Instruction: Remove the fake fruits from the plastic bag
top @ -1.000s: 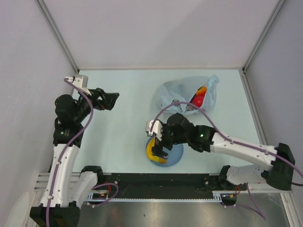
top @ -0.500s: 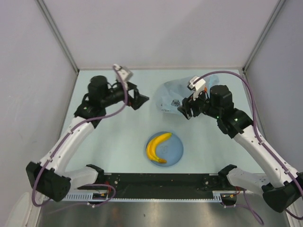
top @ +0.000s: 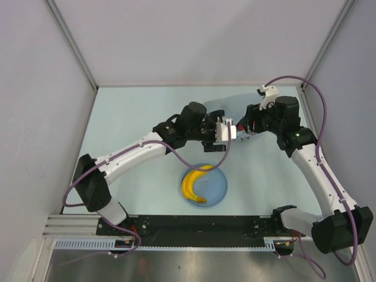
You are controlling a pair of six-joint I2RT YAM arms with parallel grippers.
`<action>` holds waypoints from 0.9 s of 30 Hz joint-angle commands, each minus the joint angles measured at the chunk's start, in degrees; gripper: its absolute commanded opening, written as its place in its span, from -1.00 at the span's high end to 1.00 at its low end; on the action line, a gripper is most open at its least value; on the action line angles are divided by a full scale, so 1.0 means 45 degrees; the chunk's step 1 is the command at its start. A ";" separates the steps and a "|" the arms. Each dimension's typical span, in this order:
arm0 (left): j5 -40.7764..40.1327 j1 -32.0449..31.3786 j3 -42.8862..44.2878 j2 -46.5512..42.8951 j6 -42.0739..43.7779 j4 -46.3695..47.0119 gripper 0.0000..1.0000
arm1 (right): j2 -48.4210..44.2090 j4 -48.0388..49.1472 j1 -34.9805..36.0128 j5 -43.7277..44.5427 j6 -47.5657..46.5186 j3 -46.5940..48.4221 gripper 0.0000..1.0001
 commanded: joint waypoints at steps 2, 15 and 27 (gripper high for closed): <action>-0.1213 -0.0578 0.0694 0.0612 0.2769 -0.0360 -0.82 | -0.0275 0.0471 -0.0629 -0.0536 0.1462 -0.0780 -0.27; -0.2407 -0.0501 0.0203 0.0045 0.0426 0.0326 -0.55 | -0.1662 -0.0036 -0.1039 -0.0595 0.1365 -0.2948 -0.32; -0.1450 -0.0520 0.1570 0.1430 0.1482 -0.0554 -0.09 | -0.2523 0.0042 -0.1880 -0.1025 0.1736 -0.4139 -0.34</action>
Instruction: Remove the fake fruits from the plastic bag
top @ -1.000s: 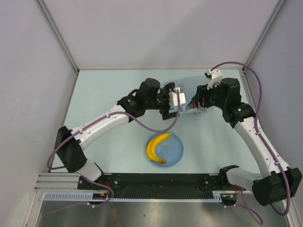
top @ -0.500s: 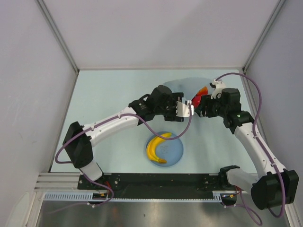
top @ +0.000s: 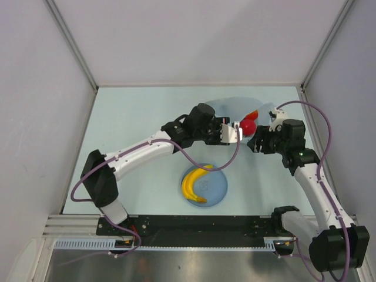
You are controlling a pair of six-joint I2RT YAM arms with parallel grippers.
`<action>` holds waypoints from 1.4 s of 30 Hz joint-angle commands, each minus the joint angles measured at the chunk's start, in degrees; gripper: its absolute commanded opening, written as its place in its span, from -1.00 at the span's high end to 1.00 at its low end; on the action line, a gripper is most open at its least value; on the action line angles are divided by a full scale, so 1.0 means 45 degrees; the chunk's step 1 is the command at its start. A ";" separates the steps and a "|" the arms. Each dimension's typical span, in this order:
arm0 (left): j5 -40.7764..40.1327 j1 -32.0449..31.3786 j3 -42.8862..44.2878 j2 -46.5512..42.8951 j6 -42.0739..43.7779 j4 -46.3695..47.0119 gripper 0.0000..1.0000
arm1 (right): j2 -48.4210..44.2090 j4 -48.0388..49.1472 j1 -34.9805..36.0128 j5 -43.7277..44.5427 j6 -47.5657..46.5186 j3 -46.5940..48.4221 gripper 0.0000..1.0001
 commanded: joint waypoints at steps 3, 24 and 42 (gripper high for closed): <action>0.0547 0.0019 0.2006 0.1082 -0.0162 -0.0585 0.17 | -0.0727 0.0144 -0.0141 -0.0189 0.0240 -0.0484 -0.35; -0.5782 0.1561 0.1579 -0.0399 -1.3305 0.0488 1.00 | 0.2004 0.1976 0.2554 -0.0352 -0.2429 0.2408 0.12; -0.4885 0.2108 0.1597 0.0284 -1.3952 0.0625 1.00 | 0.3373 0.2526 0.3651 0.0495 -0.1363 0.0410 0.27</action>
